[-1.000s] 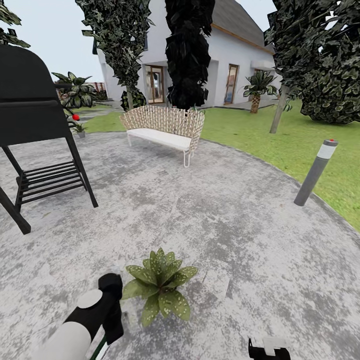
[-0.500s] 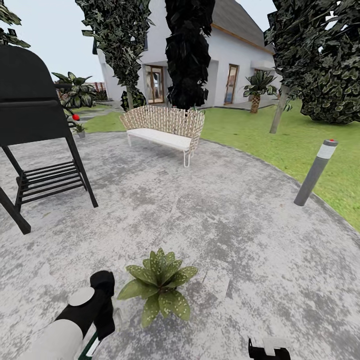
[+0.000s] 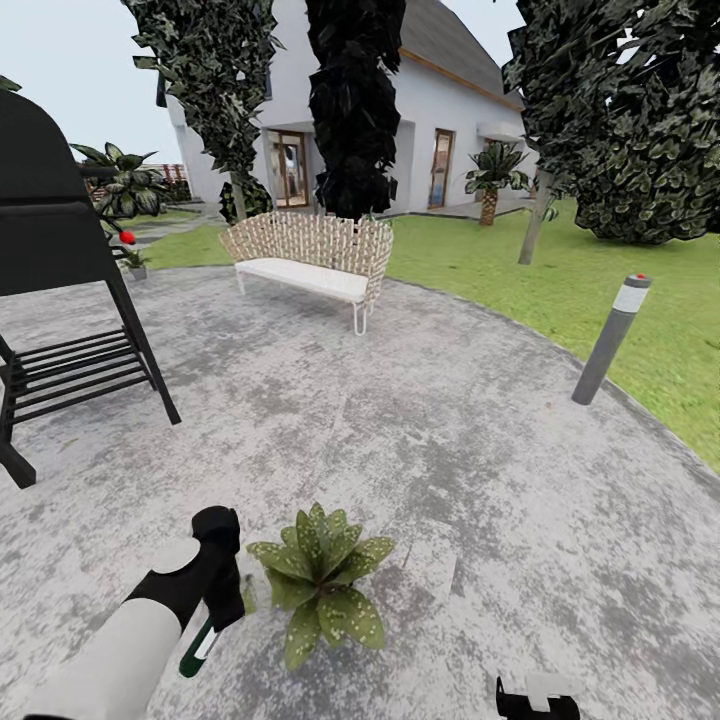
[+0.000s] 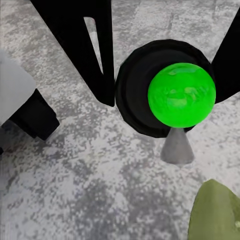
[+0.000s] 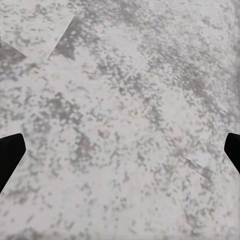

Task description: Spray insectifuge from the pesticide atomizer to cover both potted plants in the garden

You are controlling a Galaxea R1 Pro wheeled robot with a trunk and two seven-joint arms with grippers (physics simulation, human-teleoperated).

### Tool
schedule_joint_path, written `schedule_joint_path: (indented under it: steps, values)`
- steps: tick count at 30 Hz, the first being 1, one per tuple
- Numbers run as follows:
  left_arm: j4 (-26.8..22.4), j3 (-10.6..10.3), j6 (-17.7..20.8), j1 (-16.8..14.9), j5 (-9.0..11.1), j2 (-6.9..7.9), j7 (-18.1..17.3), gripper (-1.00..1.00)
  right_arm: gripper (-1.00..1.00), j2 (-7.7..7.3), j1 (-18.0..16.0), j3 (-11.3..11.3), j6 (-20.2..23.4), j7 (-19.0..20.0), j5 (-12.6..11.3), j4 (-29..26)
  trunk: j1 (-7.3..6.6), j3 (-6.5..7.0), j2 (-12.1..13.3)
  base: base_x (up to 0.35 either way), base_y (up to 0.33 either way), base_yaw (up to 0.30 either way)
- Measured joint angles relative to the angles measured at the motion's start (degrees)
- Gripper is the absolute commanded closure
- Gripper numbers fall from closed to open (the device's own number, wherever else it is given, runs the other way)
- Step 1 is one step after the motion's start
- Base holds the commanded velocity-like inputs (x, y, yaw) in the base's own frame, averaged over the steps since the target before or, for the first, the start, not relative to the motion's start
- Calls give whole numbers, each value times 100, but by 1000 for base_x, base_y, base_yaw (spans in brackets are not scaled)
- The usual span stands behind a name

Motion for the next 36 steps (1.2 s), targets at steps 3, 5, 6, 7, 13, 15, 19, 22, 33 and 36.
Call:
schedule_joint_path:
  steps: [3,5,6,7,13,15,19,22,33,36]
  values:
    - [35,-10,-9,-68,-25,56,-54,100,-100,-6,0,0,0,6,5,0,0,-1,0,0,0,-1]
    - [77,-13,-16,-46,-26,101,-60,100,-100,-5,0,0,0,6,6,0,0,-1,0,0,0,0]
    - [85,-14,-20,-28,-31,117,-58,100,-100,-7,0,0,0,6,6,0,0,-1,0,0,0,0]
    - [90,-13,-53,-17,-34,147,-55,100,-100,-5,0,0,0,6,6,0,0,-1,0,0,0,0]
    - [420,36,-462,3,-2,210,-66,100,-100,-5,0,0,0,6,6,0,0,-1,0,0,0,0]
    - [455,42,-467,-5,6,215,-70,100,-100,-7,0,0,2,6,6,0,0,-1,0,0,0,0]
    - [474,44,-415,-39,-26,213,-69,100,-100,-5,-1,0,3,8,6,1,-1,-1,0,107,130,0]
    - [488,45,-400,-37,-30,200,-63,100,-100,0,-1,0,2,8,6,1,-2,0,0,188,237,0]
    - [1011,99,-444,20,37,274,376,100,-100,0,0,0,0,6,5,0,0,-1,0,27,40,0]
    - [1110,637,-505,12,405,464,579,100,-100,0,0,1,0,5,6,0,0,0,0,0,0,0]
